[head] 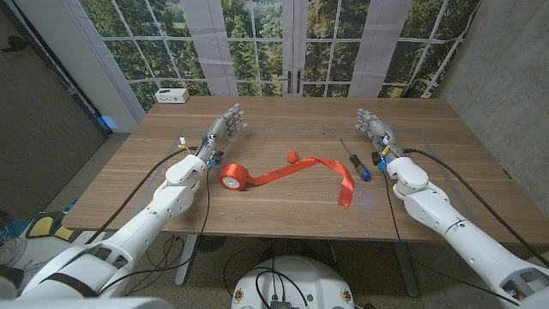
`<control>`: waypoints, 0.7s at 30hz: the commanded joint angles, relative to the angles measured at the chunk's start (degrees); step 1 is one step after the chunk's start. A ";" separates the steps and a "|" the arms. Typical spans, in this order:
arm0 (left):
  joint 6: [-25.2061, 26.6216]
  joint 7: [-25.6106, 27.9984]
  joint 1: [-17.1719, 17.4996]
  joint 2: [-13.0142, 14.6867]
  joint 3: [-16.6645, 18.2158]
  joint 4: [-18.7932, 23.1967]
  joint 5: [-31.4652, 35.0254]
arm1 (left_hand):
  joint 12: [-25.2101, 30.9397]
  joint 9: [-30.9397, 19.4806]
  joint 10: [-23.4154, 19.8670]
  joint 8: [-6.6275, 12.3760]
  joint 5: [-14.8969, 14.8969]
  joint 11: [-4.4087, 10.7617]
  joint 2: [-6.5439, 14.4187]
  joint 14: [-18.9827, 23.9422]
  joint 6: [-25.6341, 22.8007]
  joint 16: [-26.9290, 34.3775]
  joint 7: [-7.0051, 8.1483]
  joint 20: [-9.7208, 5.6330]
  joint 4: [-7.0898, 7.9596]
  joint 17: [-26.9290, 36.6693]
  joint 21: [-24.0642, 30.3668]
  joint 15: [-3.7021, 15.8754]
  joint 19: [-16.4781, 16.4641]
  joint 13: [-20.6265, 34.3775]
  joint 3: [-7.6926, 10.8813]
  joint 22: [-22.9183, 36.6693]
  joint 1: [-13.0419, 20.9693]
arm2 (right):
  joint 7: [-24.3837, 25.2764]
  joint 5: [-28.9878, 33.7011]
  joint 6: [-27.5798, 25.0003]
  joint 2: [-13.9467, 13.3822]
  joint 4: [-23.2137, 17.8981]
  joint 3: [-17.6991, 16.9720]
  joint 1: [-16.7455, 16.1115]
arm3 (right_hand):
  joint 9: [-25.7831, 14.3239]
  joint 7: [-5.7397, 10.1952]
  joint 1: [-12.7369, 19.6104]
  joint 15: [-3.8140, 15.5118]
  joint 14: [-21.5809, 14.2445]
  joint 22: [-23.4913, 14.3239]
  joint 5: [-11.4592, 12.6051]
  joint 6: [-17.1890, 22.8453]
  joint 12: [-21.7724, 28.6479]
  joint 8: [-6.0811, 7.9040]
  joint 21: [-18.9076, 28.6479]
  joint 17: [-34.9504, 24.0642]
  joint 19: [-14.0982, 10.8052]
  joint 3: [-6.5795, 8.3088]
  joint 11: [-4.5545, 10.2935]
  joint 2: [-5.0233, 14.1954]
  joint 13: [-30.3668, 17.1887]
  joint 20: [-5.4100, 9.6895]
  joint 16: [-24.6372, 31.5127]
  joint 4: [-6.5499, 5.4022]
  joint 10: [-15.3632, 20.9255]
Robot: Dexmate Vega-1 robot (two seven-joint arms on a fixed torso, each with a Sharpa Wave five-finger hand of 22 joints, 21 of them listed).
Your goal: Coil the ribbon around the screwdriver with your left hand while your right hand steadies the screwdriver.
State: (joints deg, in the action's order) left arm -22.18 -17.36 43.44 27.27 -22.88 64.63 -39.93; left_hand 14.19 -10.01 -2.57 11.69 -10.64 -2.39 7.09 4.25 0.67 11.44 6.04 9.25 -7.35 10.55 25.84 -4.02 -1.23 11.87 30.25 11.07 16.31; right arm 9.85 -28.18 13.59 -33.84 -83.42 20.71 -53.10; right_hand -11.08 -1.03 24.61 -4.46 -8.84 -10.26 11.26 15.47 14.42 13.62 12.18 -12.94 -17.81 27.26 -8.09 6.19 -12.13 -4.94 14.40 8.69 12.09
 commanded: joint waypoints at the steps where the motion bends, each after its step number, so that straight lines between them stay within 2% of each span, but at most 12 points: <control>1: 0.88 -1.40 -0.11 0.00 -0.31 -0.11 -0.43 | -0.11 -0.28 0.05 0.36 -0.03 -0.60 -0.17 -0.04 -0.42 0.05 -0.02 0.70 0.49 0.17 -0.19 -0.59 0.10 0.19 0.17 0.29 -0.50 | 5.24 5.81 -8.73 -6.87 -10.07 -0.45 -3.17 | -0.06 -0.19 0.30 0.05 -0.83 -0.08 0.46 1.22 0.47 0.31 0.11 -0.16 0.14 0.06 -0.14 0.92 -0.23 -0.24 0.32 -0.01 1.10; 12: 0.97 -2.26 -0.69 -0.41 -0.47 -1.06 -0.64 | -0.15 -0.30 0.01 0.23 -0.02 -0.59 -0.17 0.16 -0.67 0.12 -0.11 1.22 0.62 0.22 -0.20 -1.07 0.02 0.21 0.14 0.33 -0.75 | 5.67 6.99 -16.45 -11.73 -17.10 -1.36 -5.24 | -0.06 -0.51 0.70 0.07 -2.78 -0.09 0.51 2.44 0.88 0.35 0.36 -0.21 -0.71 0.09 -0.33 1.41 -0.20 -0.57 1.03 0.01 2.73; 16: 1.01 -2.53 -0.95 -0.63 -0.50 -1.52 -0.75 | -0.16 -0.31 -0.02 0.20 -0.02 -0.67 -0.16 0.19 -0.75 0.12 -0.18 1.23 0.66 0.23 -0.19 -1.11 -0.04 0.22 0.14 0.34 -0.81 | 5.10 7.35 -22.42 -14.71 -21.01 -1.42 -5.40 | -0.06 -0.45 0.74 0.13 -3.19 -0.09 0.53 2.63 0.92 0.31 0.39 -0.26 -0.85 0.09 -0.33 1.62 -0.19 -0.63 1.20 -0.07 3.00; 21: 1.02 -3.79 -1.63 -0.73 -0.66 -2.52 -0.88 | -0.20 -0.32 0.02 0.13 -0.02 -0.67 -0.15 0.37 -0.82 0.18 -0.18 1.37 0.70 0.25 -0.19 -1.17 -0.11 0.23 0.15 0.36 -0.91 | 5.65 8.47 -26.88 -16.76 -24.37 -1.28 -5.75 | -0.07 -0.45 0.71 0.05 -3.67 -0.10 0.56 2.88 0.98 0.24 0.46 -0.37 -1.15 0.07 -0.25 2.02 -0.18 -0.60 1.43 -0.30 3.39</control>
State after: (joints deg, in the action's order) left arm -21.24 -19.75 42.88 26.94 -23.26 63.79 -40.61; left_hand 14.20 -10.00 -2.77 11.69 -10.64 -2.58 6.79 4.55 0.37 11.44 5.73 9.94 -6.92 10.54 25.63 -4.94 -1.33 11.86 30.22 11.34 16.01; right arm 14.75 -22.16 -0.71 -45.45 -100.31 19.62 -57.72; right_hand -11.07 -1.33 25.20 -4.33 -12.01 -10.28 11.26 17.82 14.86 13.66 12.18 -13.13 -18.33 27.27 -8.18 7.42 -12.12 -5.44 15.51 8.69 14.88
